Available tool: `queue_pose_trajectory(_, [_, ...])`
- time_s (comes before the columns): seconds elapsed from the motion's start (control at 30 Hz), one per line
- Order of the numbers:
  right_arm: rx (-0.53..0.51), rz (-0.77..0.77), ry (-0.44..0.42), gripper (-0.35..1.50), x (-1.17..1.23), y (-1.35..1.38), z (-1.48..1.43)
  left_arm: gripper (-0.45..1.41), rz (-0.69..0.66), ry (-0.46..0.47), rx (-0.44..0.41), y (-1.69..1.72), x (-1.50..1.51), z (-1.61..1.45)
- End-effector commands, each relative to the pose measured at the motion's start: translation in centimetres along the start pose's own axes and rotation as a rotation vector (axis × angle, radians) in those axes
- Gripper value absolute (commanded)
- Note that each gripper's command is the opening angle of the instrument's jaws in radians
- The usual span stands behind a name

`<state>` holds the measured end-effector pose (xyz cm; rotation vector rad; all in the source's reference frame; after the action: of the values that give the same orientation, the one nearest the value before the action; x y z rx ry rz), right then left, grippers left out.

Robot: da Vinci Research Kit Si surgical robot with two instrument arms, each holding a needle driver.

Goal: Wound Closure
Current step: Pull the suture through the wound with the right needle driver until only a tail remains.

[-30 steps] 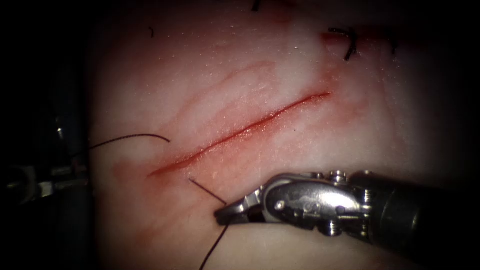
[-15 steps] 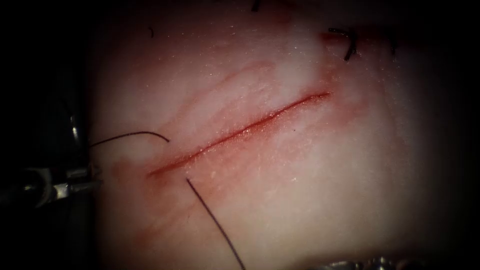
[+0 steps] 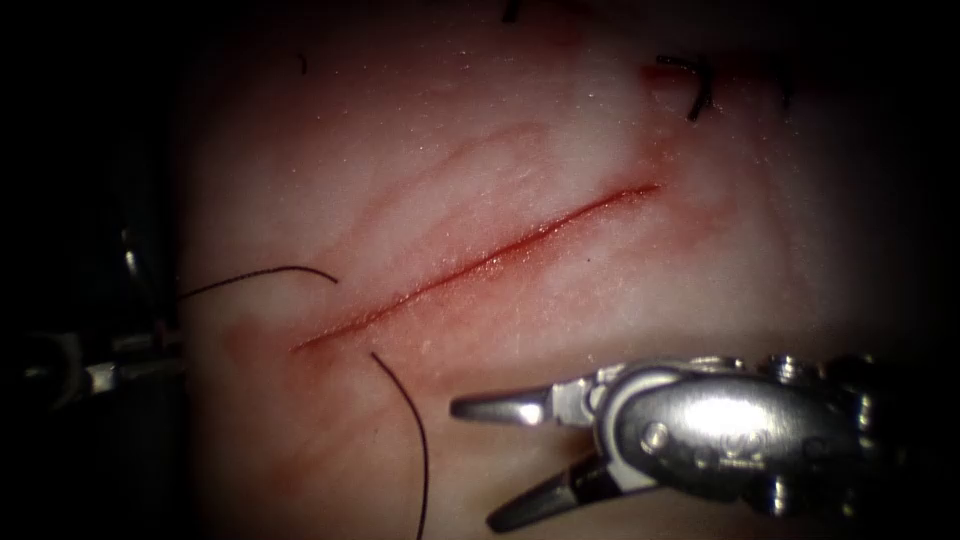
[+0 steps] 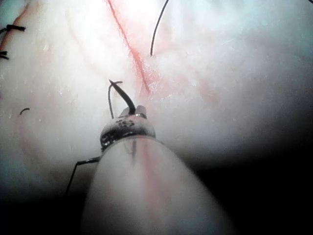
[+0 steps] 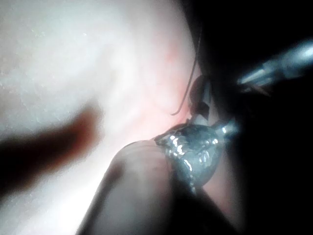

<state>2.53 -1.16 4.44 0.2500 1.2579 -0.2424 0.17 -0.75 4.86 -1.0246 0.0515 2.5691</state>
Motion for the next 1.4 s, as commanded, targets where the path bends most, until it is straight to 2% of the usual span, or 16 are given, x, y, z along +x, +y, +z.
queue_pose_trajectory(0.03, [-0.011, -0.016, -0.021, 1.38, -0.18, 0.16, 0.12, -0.34, 0.001, 0.002, 0.001, -0.02, 0.02, 0.08])
queue_pose_trajectory(0.2, [0.015, -0.043, -0.023, 1.36, -0.64, 0.27, 0.5, -0.33, 0.001, 0.002, 0.001, -0.02, 0.02, 0.08])
queue_pose_trajectory(0.4, [0.091, -0.114, -0.058, 1.35, -1.26, 0.24, 1.0, -0.33, 0.001, 0.002, 0.002, -0.02, 0.02, 0.08])
queue_pose_trajectory(0.53, [0.128, -0.145, -0.071, 1.33, -1.44, 0.19, 1.11, -0.32, 0.001, 0.001, 0.002, -0.02, 0.02, 0.08])
queue_pose_trajectory(0.6, [0.141, -0.153, -0.074, 1.31, -1.48, 0.19, 1.13, -0.32, 0.001, 0.002, 0.002, -0.02, 0.02, 0.08])
queue_pose_trajectory(0.73, [0.146, -0.155, -0.076, 1.15, -1.47, 0.21, 1.19, -0.32, 0.001, 0.001, 0.002, -0.02, 0.02, 0.08])
queue_pose_trajectory(0.77, [0.144, -0.153, -0.076, 1.04, -1.45, 0.23, 1.21, -0.32, 0.001, 0.001, 0.002, -0.02, 0.02, 0.08])
queue_pose_trajectory(0.87, [0.139, -0.146, -0.078, 1.03, -1.39, 0.29, 1.28, -0.31, 0.001, 0.001, 0.002, -0.02, 0.02, 0.08])
queue_pose_trajectory(1.03, [0.098, -0.14, -0.048, 0.69, -1.35, 0.39, 1.28, -0.31, 0.001, 0.001, 0.002, -0.01, 0.02, 0.07])
queue_pose_trajectory(1.1, [0.066, -0.14, -0.059, 0.73, -1.36, 0.41, 1.25, -0.3, 0.0, 0.001, 0.002, -0.01, 0.02, 0.07])
queue_pose_trajectory(1.27, [0.068, -0.121, -0.057, 0.76, -1.39, 0.39, 1.08, -0.3, 0.001, 0.001, 0.001, -0.02, 0.02, 0.07])
queue_pose_trajectory(1.3, [0.072, -0.116, -0.058, 0.73, -1.38, 0.38, 1.05, -0.3, 0.001, 0.001, 0.001, -0.02, 0.02, 0.07])
queue_pose_trajectory(1.33, [0.076, -0.105, -0.062, 0.61, -1.38, 0.36, 1.01, -0.3, 0.001, 0.001, 0.001, -0.02, 0.02, 0.07])
queue_pose_trajectory(1.4, [0.064, -0.105, -0.068, 0.59, -1.39, 0.37, 1.02, -0.3, 0.0, 0.001, 0.002, -0.01, 0.02, 0.07])
